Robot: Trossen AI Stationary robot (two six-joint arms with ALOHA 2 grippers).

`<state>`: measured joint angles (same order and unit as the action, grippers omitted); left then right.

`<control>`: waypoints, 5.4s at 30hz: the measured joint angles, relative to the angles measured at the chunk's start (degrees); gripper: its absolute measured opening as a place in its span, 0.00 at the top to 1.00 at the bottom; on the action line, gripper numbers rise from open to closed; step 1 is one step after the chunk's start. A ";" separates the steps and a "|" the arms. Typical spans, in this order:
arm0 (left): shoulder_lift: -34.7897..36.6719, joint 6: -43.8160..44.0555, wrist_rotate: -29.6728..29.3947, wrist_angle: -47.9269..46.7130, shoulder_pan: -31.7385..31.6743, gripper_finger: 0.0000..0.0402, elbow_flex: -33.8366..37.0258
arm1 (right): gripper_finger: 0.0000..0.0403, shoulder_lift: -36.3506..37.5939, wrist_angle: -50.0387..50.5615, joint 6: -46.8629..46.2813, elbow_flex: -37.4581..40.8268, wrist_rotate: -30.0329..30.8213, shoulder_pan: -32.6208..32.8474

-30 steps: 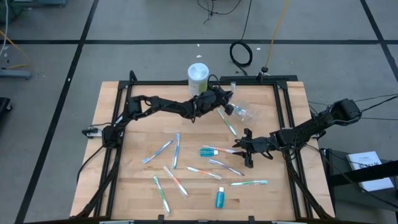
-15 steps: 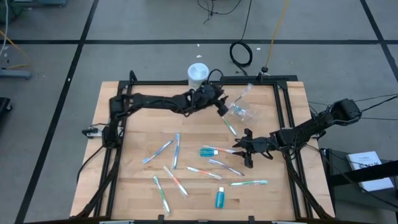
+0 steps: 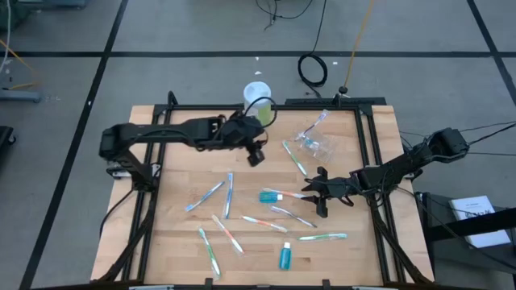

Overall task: Pick & Place toothbrushing station
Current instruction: Put the green toothbrush into the transparent organizer, then adjust the orange toothbrush in the transparent organizer

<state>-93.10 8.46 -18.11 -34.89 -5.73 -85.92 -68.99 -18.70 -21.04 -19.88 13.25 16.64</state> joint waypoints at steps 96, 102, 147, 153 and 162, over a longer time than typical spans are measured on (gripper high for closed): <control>8.26 10.92 4.70 41.16 1.79 0.56 39.46 | 0.99 25.09 -6.60 31.84 -5.04 40.15 -1.56; 8.26 10.94 4.70 41.22 1.79 0.56 39.46 | 0.99 23.73 -38.88 37.40 7.82 39.05 -8.36; 8.24 9.52 6.36 45.88 1.79 0.56 39.46 | 0.84 13.62 -31.16 14.24 16.11 37.89 -26.05; 8.24 9.52 9.22 45.76 2.15 0.56 39.46 | 0.72 15.96 -35.51 22.32 16.11 37.72 -25.94; 8.24 9.24 9.33 45.68 3.40 0.56 39.46 | 0.58 19.30 -42.10 29.85 16.11 37.52 -20.72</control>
<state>-84.86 17.69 -8.78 10.79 -2.33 -46.46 -49.69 -60.80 8.80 -3.77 50.76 -4.08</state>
